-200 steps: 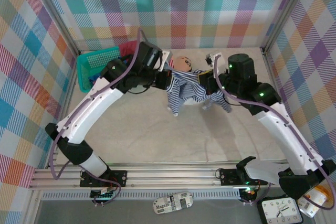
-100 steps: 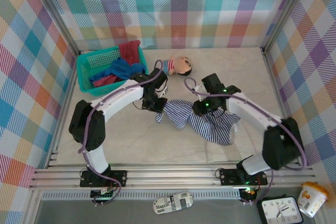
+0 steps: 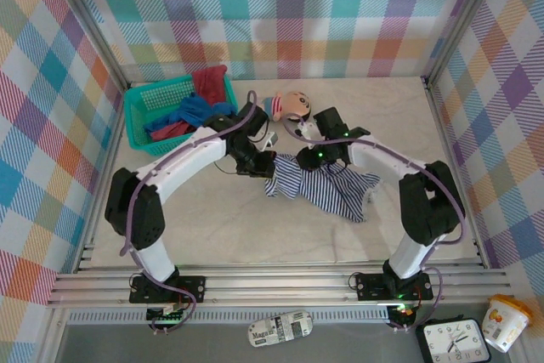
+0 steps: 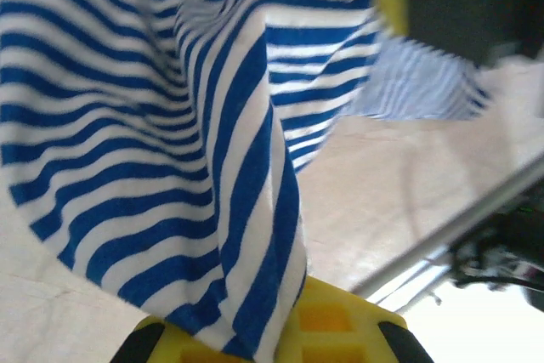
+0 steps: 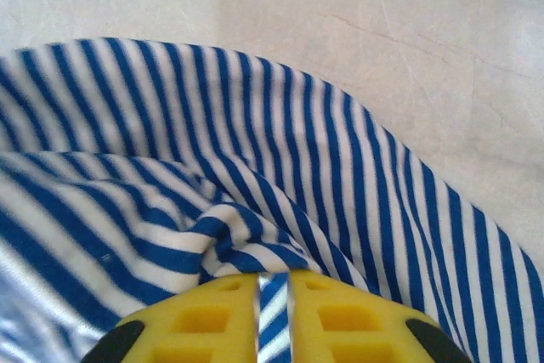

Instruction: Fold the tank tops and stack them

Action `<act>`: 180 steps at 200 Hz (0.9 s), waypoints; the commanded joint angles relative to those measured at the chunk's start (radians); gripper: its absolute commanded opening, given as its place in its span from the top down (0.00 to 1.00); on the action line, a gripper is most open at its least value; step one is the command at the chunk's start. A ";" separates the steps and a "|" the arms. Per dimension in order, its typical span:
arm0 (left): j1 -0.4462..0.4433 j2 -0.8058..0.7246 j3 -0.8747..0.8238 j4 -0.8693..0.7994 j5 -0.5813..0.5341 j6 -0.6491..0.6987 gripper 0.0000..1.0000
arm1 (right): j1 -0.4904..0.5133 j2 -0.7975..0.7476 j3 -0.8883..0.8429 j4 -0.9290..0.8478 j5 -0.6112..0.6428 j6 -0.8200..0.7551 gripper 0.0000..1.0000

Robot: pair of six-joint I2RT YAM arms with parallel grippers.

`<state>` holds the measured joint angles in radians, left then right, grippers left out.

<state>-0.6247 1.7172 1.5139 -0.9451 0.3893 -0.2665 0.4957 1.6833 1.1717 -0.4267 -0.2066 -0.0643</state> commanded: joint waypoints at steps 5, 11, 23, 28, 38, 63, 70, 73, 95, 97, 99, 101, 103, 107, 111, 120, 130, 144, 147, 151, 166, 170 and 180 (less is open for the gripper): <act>0.021 -0.022 0.065 -0.062 0.092 -0.027 1.00 | -0.005 -0.188 -0.105 0.033 -0.032 0.015 0.72; 0.025 -0.015 0.075 -0.064 0.097 -0.032 1.00 | -0.004 -0.238 -0.140 0.035 -0.034 0.026 0.69; 0.037 0.001 0.099 -0.063 0.111 -0.042 1.00 | 0.014 -0.339 -0.214 0.037 -0.042 0.057 0.63; 0.041 0.008 0.111 -0.064 0.115 -0.045 1.00 | 0.028 -0.379 -0.245 0.035 -0.040 0.068 0.60; 0.046 0.020 0.135 -0.071 0.122 -0.043 1.00 | 0.079 -0.465 -0.313 0.043 -0.021 0.094 0.54; 0.056 0.048 0.184 -0.098 0.133 -0.031 1.00 | 0.274 -0.571 -0.482 0.178 0.115 0.130 0.39; 0.059 0.050 0.195 -0.112 0.127 -0.024 1.00 | 0.303 -0.565 -0.517 0.223 0.165 0.131 0.33; 0.061 0.051 0.198 -0.116 0.124 -0.023 1.00 | 0.309 -0.560 -0.532 0.253 0.181 0.132 0.30; 0.077 0.039 0.194 -0.121 0.124 -0.019 1.00 | 0.326 -0.474 -0.583 0.458 0.271 0.119 0.16; 0.078 0.038 0.194 -0.122 0.124 -0.019 1.00 | 0.326 -0.462 -0.584 0.476 0.278 0.117 0.16; 0.080 0.037 0.193 -0.122 0.126 -0.018 1.00 | 0.327 -0.451 -0.585 0.494 0.286 0.116 0.16; 0.082 0.036 0.193 -0.124 0.124 -0.018 1.00 | 0.326 -0.440 -0.586 0.509 0.295 0.114 0.16; 0.083 0.036 0.193 -0.125 0.123 -0.016 1.00 | 0.326 -0.428 -0.584 0.521 0.307 0.113 0.16; 0.084 0.035 0.193 -0.130 0.123 -0.014 1.00 | 0.327 -0.403 -0.578 0.532 0.333 0.108 0.16; 0.086 0.033 0.193 -0.133 0.121 -0.010 1.00 | 0.327 -0.379 -0.565 0.528 0.365 0.099 0.16; 0.094 0.026 0.189 -0.138 0.108 -0.005 1.00 | 0.326 -0.330 -0.533 0.509 0.441 0.070 0.16; 0.103 0.016 0.176 -0.138 0.097 -0.002 1.00 | 0.324 -0.290 -0.519 0.508 0.511 0.055 0.15; 0.117 0.007 0.156 -0.138 0.100 0.000 1.00 | 0.315 -0.238 -0.505 0.510 0.560 0.028 0.15; 0.118 0.004 0.153 -0.137 0.100 0.002 1.00 | 0.313 -0.226 -0.501 0.508 0.573 0.026 0.15; 0.119 0.001 0.149 -0.136 0.099 0.004 1.00 | 0.309 -0.210 -0.492 0.504 0.586 0.026 0.15; 0.123 -0.005 0.136 -0.137 0.099 0.011 1.00 | 0.286 -0.138 -0.469 0.510 0.618 0.045 0.17; 0.124 -0.005 0.133 -0.138 0.099 0.013 1.00 | 0.280 -0.122 -0.462 0.509 0.636 0.058 0.18; 0.129 -0.007 0.121 -0.139 0.090 0.019 1.00 | 0.262 -0.101 -0.446 0.513 0.623 0.076 0.24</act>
<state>-0.5072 1.7592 1.6642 -1.0481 0.4854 -0.2783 0.7944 1.5234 0.6781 0.0406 0.3195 -0.0071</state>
